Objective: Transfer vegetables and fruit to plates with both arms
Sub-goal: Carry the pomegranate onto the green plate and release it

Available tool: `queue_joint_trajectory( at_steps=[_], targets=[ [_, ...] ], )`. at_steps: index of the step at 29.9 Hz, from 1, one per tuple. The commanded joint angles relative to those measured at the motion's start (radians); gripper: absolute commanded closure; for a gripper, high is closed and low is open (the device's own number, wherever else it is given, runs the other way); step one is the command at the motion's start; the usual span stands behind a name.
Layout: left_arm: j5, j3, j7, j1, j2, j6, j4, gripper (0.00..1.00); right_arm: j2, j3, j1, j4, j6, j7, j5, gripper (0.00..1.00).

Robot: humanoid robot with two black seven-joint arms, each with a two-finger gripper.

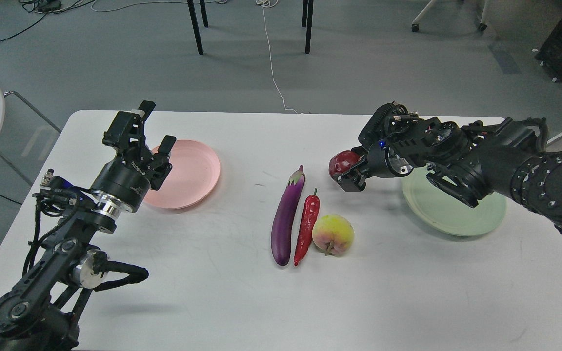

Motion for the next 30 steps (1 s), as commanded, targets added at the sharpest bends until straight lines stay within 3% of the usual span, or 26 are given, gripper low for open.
queue_joint_trajectory(
  at_steps=[1,5,15,30],
  targets=[
    [0.000,-0.002,0.000,0.000,0.005,0.000,0.000,0.02,-0.060,0.010,0.056,0.063,-0.014,0.000,0.001,0.56],
    [0.000,-0.003,0.000,0.000,0.005,0.000,-0.003,0.02,-0.191,0.010,0.116,0.181,-0.065,0.000,0.000,0.56],
    [-0.002,0.003,0.000,0.003,-0.010,-0.001,-0.002,0.02,-0.473,0.008,0.132,0.318,-0.069,0.000,-0.077,0.55],
    [-0.002,0.003,0.000,0.007,-0.013,-0.008,-0.002,0.02,-0.484,0.034,0.000,0.266,-0.082,0.000,-0.076,0.50]
  ],
)
